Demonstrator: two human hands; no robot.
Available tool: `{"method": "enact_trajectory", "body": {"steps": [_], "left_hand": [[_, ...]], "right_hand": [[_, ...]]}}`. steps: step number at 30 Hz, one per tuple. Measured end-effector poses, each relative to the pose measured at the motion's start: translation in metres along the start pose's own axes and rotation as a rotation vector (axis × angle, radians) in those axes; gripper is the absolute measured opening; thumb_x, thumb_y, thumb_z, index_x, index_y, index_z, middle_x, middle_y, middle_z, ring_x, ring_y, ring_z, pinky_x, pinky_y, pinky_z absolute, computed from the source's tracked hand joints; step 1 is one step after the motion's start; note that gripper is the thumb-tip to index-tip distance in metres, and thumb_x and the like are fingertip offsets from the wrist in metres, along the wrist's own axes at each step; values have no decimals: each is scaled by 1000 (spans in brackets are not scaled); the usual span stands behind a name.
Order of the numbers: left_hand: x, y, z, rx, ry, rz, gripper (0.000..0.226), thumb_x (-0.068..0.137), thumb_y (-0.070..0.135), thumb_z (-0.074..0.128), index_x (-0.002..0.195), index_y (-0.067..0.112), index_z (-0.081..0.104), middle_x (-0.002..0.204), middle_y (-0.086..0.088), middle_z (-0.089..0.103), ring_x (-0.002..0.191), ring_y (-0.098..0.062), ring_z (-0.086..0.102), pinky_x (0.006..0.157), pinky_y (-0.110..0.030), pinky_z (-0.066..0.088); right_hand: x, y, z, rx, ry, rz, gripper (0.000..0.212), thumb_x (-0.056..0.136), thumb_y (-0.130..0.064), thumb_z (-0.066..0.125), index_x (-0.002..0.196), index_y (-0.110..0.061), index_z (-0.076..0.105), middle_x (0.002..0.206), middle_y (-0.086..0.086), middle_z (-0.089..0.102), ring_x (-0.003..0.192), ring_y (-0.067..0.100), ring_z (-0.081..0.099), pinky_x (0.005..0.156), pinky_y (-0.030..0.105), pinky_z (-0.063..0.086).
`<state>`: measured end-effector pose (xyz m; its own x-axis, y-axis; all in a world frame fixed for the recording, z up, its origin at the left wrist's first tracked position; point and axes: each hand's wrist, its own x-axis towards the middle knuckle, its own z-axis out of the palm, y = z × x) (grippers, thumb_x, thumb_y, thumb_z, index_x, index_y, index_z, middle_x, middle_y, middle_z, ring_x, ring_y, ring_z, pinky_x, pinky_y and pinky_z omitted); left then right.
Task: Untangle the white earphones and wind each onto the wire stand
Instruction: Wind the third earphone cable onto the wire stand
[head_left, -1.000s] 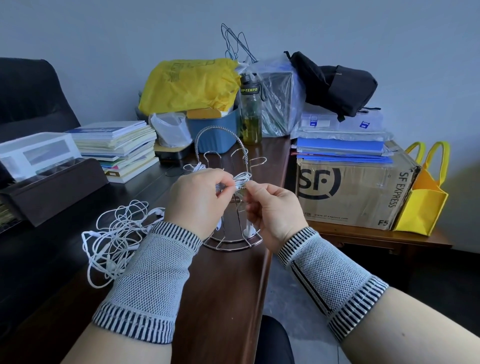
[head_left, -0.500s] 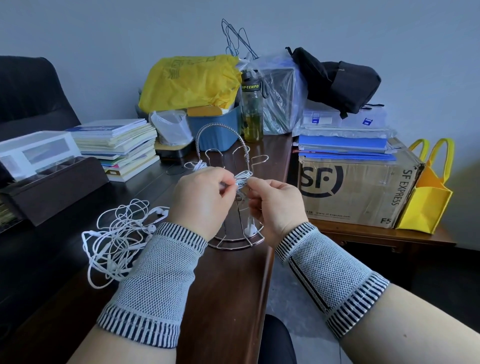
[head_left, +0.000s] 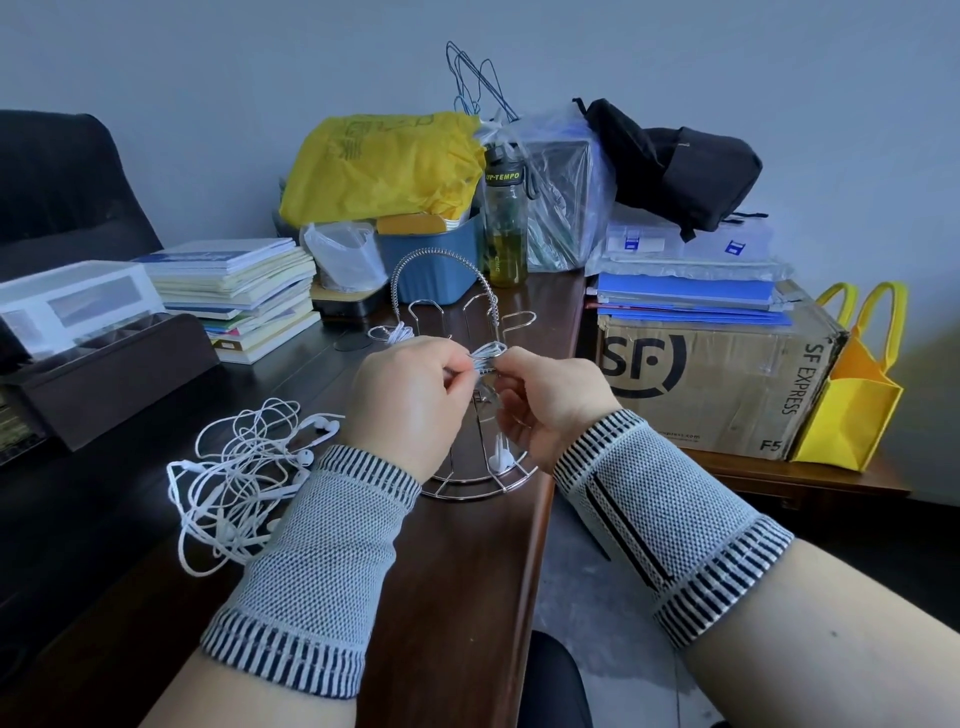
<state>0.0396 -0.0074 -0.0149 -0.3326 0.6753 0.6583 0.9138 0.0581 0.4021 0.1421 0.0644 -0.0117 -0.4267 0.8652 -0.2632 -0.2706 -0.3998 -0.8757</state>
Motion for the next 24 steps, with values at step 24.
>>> {"method": "enact_trajectory", "body": {"steps": [24], "left_hand": [[-2,7,1,29,44,-56,9,84,10,69,75,12,71,77,-1,70,72,-22,67,71,-40,56]], "right_hand": [[2,10,-4,-4,-112,-144,17,85,-5,67,71,-9,58,49,-3,53,45,8,44,47,20,43]]}}
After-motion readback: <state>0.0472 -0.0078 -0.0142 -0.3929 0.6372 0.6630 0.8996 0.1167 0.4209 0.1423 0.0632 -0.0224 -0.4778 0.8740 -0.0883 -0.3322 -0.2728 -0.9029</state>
